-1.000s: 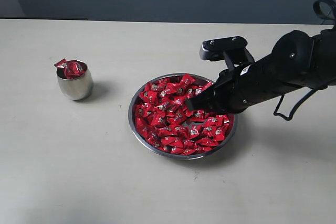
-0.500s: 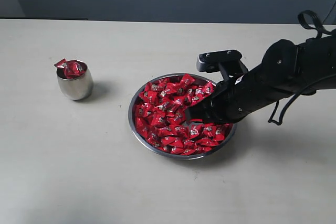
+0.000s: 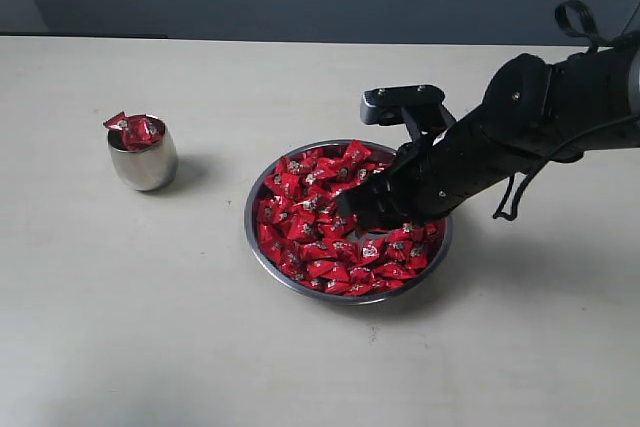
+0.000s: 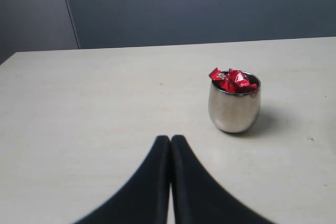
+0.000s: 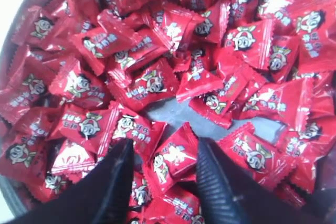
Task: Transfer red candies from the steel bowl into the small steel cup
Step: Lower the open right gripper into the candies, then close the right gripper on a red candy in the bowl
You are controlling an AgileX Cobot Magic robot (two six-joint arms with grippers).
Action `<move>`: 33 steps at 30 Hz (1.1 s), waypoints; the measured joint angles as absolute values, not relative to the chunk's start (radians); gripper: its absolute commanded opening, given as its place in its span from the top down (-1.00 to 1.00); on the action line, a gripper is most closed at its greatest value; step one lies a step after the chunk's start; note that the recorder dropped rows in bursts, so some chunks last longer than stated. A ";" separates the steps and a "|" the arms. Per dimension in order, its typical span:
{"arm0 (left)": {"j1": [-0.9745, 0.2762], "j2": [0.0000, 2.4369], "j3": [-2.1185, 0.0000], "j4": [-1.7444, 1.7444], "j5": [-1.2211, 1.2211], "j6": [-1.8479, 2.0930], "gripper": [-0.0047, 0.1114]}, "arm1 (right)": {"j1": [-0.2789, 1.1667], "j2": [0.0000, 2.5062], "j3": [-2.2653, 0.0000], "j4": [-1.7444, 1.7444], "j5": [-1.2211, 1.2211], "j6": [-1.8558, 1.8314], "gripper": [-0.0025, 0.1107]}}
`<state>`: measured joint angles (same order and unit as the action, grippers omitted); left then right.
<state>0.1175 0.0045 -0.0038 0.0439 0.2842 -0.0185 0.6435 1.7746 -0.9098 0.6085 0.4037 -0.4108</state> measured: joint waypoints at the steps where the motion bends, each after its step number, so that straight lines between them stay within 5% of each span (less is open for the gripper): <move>1: 0.118 0.004 -0.004 0.044 0.284 -0.018 0.91 | 0.644 1.784 -0.910 0.612 0.404 -0.411 0.27; 33: 0.118 0.004 -0.004 0.044 0.284 -0.018 0.91 | 0.644 1.899 -0.920 0.665 0.392 -0.405 0.27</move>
<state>0.1175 0.0045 -0.0038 0.0439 0.2842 -0.0185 0.6435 1.8990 -0.9201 0.6649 0.3921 -0.4054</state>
